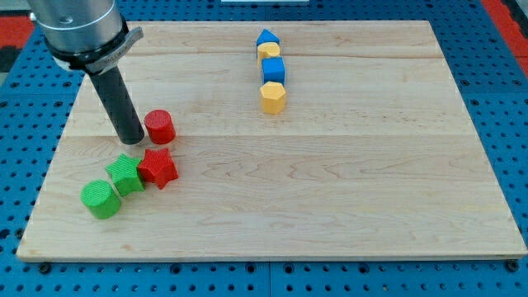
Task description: Place the red circle below the yellow hexagon
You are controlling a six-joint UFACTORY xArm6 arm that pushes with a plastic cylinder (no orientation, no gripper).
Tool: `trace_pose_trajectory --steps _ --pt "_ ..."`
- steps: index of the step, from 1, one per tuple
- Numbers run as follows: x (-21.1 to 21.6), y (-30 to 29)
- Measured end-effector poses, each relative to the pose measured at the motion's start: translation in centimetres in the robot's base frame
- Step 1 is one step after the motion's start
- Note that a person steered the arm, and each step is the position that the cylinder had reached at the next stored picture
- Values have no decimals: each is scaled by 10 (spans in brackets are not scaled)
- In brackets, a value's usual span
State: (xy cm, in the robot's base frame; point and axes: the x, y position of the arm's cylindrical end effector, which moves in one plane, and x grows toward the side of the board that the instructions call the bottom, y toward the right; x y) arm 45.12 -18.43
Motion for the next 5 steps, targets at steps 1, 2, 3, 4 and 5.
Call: trace_pose_trajectory --steps 1,2,3,4,5 --pt "0 0" --pt "-5 14" --pt "-5 54" --pt "-5 81" --pt "-5 85"
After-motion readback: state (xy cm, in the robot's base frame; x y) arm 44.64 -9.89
